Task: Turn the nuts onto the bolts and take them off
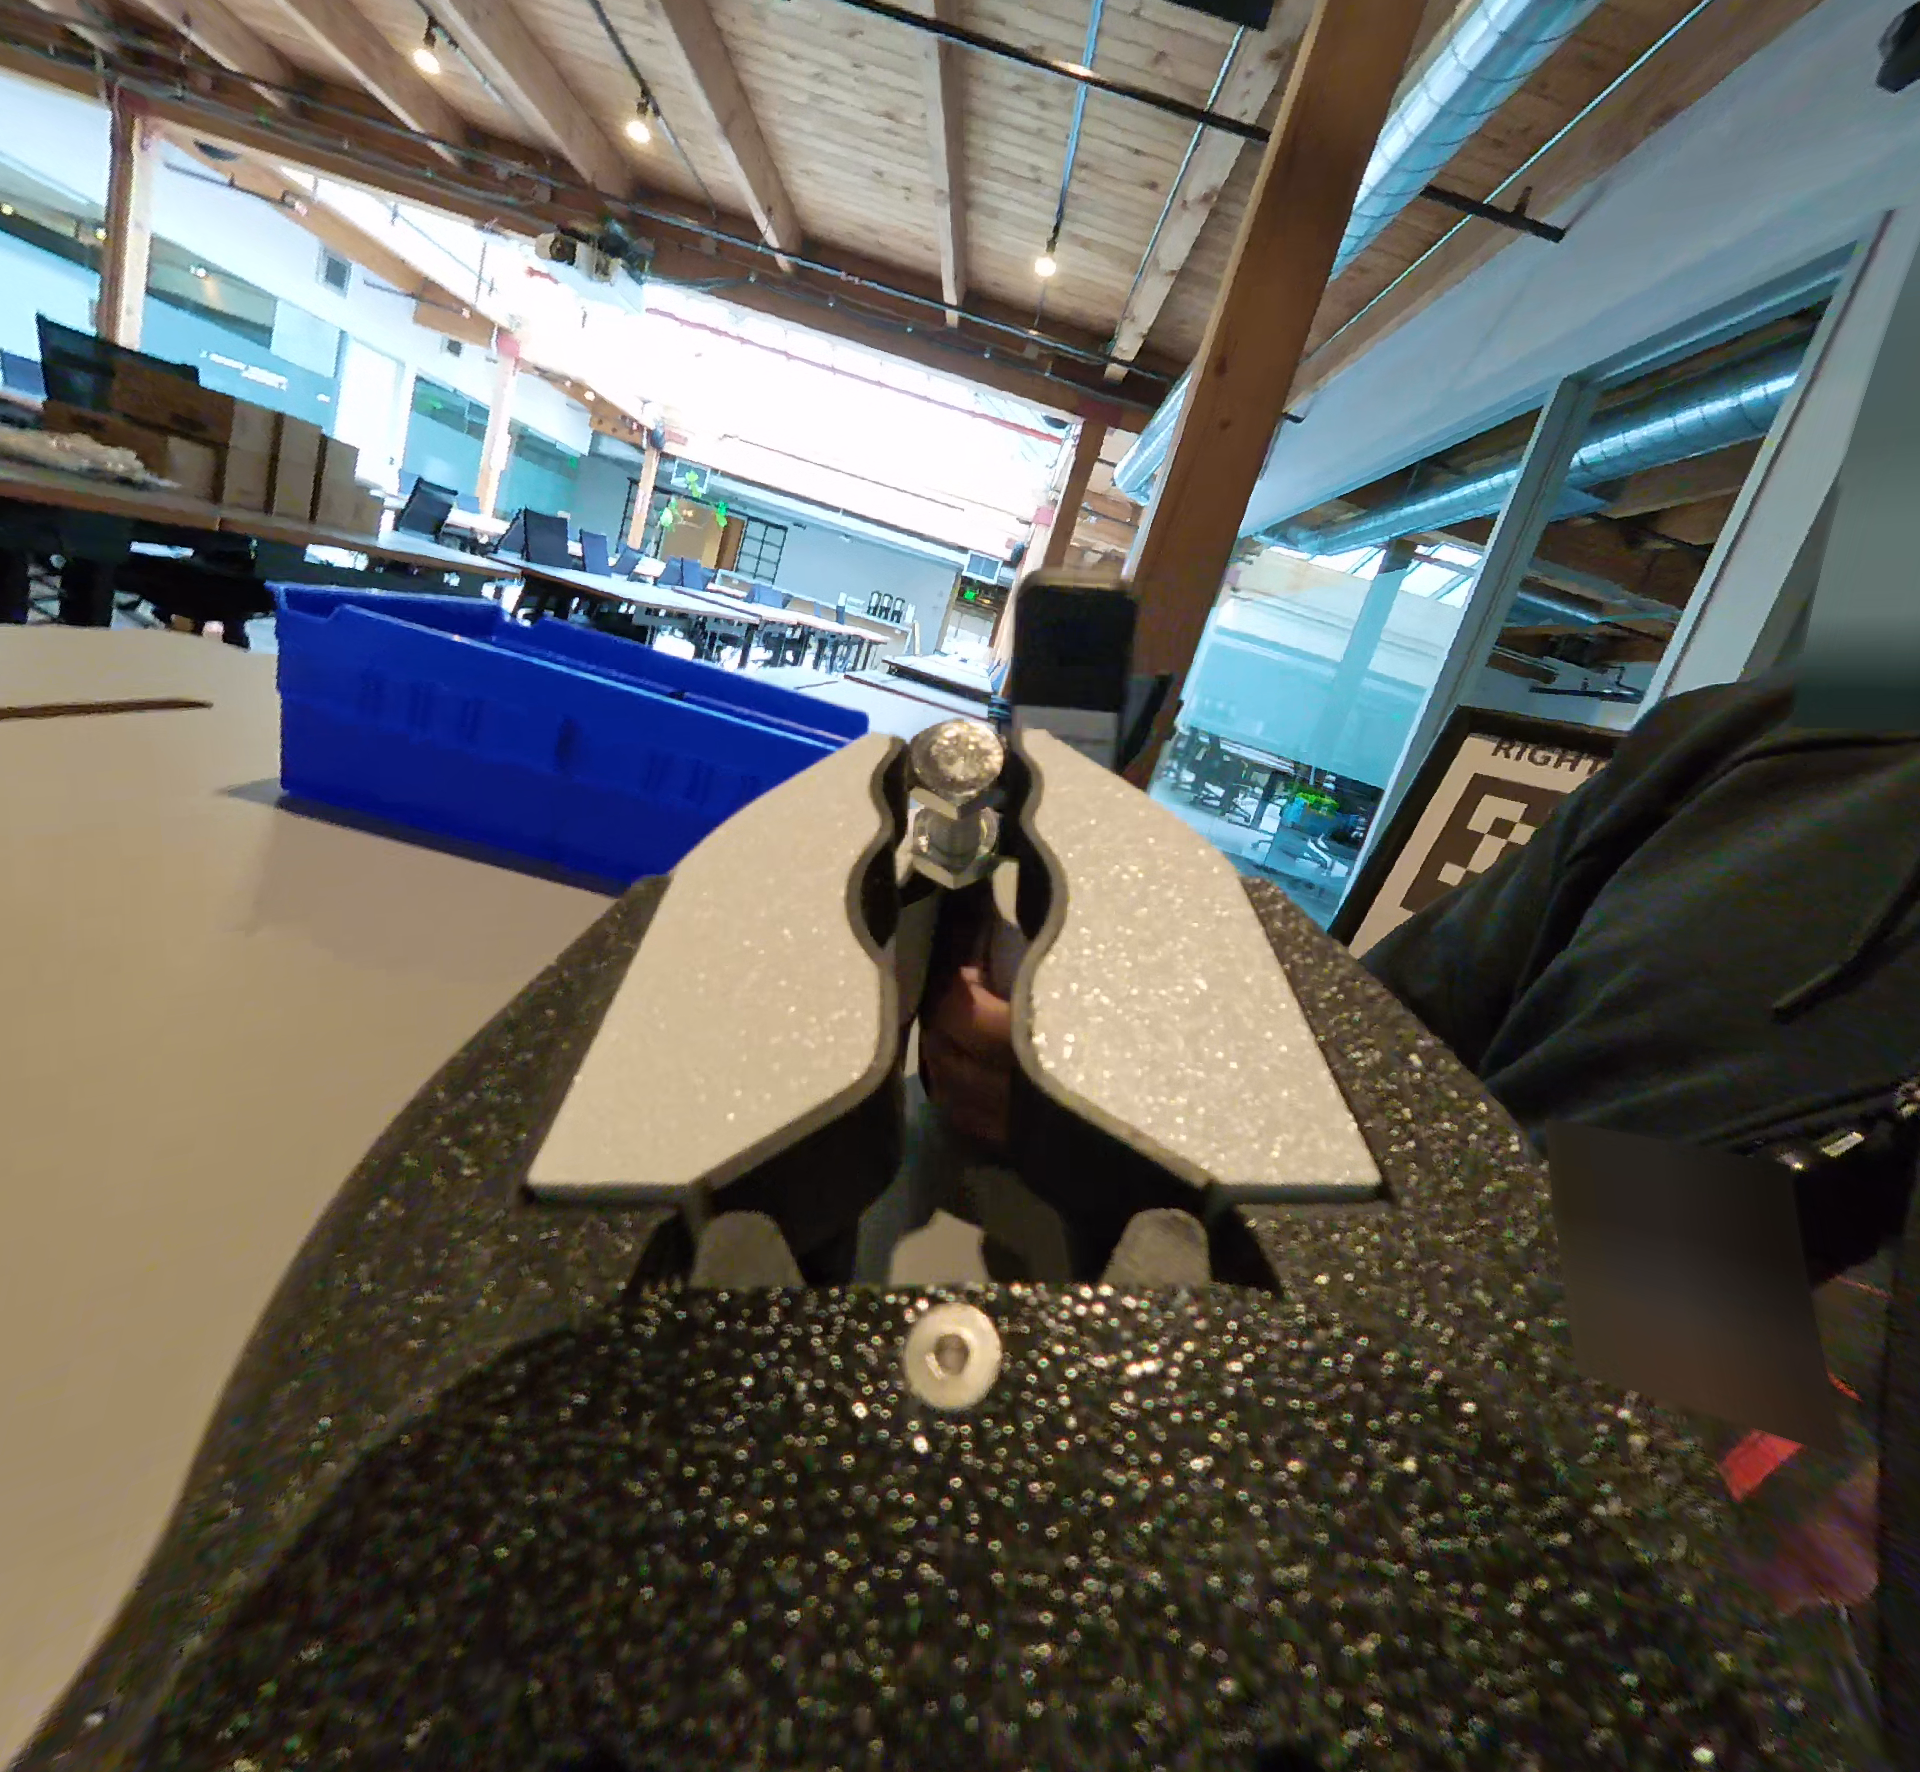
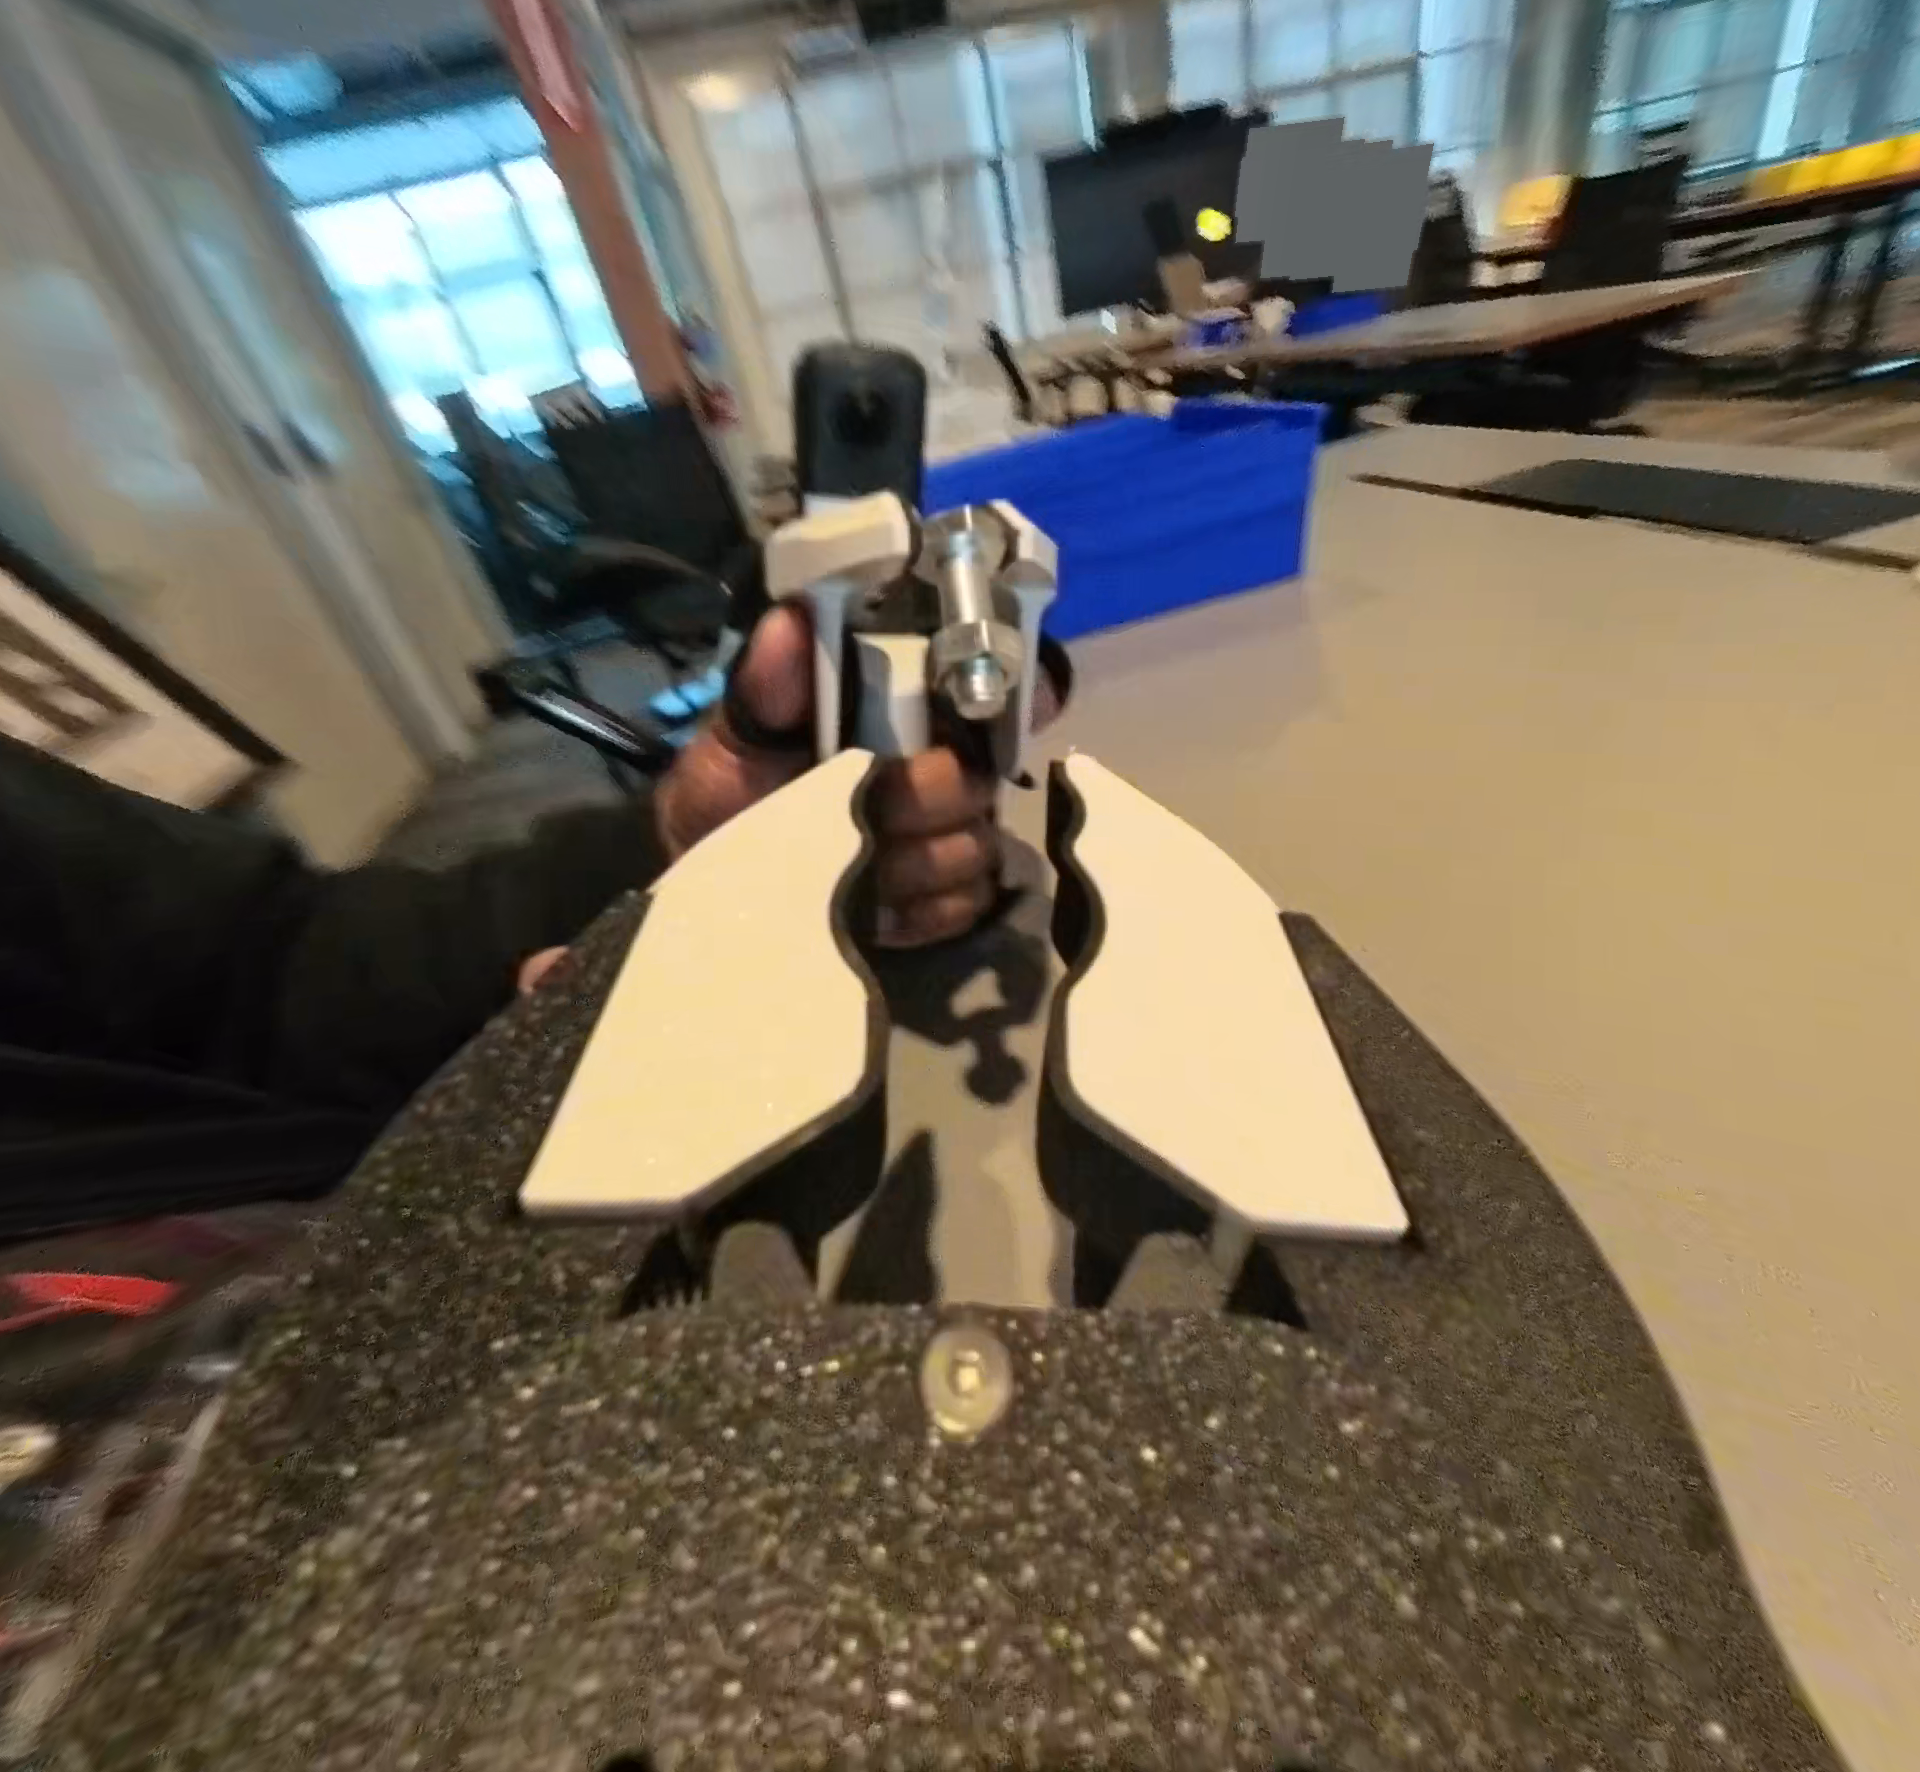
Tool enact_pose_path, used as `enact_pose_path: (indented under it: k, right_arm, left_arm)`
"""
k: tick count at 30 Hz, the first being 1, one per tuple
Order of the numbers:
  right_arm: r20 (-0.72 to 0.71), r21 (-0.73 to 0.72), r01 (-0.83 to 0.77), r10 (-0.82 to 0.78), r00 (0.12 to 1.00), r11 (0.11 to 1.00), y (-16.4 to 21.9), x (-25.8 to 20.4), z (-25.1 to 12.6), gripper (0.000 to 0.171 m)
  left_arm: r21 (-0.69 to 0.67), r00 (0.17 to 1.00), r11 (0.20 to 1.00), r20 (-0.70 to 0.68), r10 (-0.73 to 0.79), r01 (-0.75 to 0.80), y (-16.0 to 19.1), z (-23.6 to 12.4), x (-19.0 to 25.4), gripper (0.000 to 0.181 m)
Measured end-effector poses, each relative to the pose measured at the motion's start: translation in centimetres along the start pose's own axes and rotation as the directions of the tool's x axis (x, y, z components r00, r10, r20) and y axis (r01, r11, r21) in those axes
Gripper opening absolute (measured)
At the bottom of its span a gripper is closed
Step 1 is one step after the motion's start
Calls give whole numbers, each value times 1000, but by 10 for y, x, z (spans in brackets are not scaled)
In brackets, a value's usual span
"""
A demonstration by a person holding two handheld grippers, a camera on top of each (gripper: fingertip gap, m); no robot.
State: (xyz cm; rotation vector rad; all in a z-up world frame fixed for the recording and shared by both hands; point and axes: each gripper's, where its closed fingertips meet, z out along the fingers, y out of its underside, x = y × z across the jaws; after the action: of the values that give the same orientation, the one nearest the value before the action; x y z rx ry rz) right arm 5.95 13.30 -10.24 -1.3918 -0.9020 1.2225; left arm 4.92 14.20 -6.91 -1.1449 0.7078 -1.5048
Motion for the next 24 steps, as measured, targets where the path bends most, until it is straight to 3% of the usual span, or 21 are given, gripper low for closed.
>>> enact_pose_path:
  k: [5,11,19,24]
  right_arm:
    - [222,83,-254,230,947,964,-14,-13,-4,30]
    - [347,82,-347,300,889,934,-20,-25,-4,32]
    - [393,67,-439,381,837,896,-21,-24,-2,28]
    - [370,91,-394,336,866,915,-22,-23,-5,18]
  left_arm:
    - [20,997,999,-68,37,-36,-3,3,14,17]
    - [0,993,998,-101,57,-57,4,11,23,17]
    - [1,990,997,-123,73,-73,7,13,30,17]
    - [-8,991,998,-119,64,-65,9,14,28,17]
